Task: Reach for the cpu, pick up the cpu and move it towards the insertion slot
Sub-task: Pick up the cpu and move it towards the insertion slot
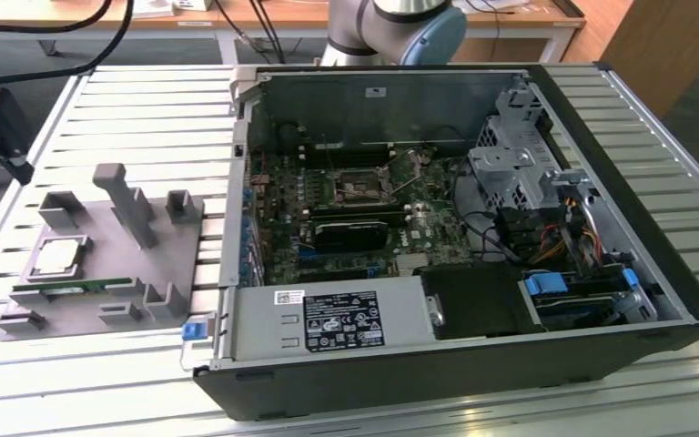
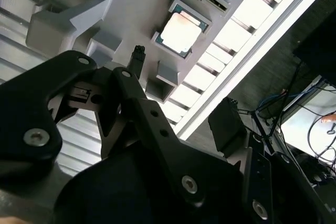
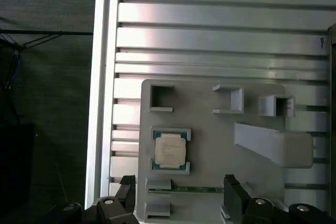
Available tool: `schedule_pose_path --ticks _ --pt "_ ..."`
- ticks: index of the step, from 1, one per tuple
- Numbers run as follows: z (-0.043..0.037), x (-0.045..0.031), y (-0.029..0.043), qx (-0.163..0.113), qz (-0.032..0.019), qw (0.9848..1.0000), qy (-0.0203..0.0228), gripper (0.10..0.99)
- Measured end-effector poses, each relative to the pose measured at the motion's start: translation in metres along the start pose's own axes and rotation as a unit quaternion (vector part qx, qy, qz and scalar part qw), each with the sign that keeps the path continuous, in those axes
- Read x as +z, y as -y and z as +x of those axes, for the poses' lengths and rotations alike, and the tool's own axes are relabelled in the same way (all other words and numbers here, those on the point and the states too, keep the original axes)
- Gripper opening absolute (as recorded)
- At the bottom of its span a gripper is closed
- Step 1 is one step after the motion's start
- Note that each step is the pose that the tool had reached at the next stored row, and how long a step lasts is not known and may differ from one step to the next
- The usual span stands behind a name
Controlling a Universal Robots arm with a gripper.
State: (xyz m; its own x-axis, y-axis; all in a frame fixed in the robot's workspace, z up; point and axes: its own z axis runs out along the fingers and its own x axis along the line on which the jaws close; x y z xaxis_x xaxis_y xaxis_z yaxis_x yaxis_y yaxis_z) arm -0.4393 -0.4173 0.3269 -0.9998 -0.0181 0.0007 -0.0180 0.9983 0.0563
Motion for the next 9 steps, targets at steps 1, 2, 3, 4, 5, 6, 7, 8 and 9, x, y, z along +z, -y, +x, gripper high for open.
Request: schedule_pose_path --ticks 1,2,3,4,5,6,7,8,9 --pt "0.0001 0.0017 0.0016 0.000 0.0000 1.0000 0.0000 0.761" --pt "0.0001 0.0036 0.0028 0.000 0.0000 1.0000 0.0001 0.761" --pt "0.0002 0.0053 0.0034 0.000 0.0000 1.0000 0.0001 0.761" --pt "0.0004 0.0072 0.0036 0.000 0.0000 1.0000 0.0000 0.761" --pt "0.0005 0.0090 0.0037 0.000 0.0000 1.0000 0.0000 0.761" --pt "0.0006 0.0108 0.0038 0.000 0.0000 1.0000 0.0000 0.761" --pt "0.0008 0.0125 0.0039 0.000 0.0000 1.0000 0.0000 0.761" --pt "0.0010 0.0143 0.0040 0.000 0.0000 1.0000 -0.0001 0.761" --pt "0.0012 0.0161 0.0041 0.000 0.0001 1.0000 -0.0001 0.761"
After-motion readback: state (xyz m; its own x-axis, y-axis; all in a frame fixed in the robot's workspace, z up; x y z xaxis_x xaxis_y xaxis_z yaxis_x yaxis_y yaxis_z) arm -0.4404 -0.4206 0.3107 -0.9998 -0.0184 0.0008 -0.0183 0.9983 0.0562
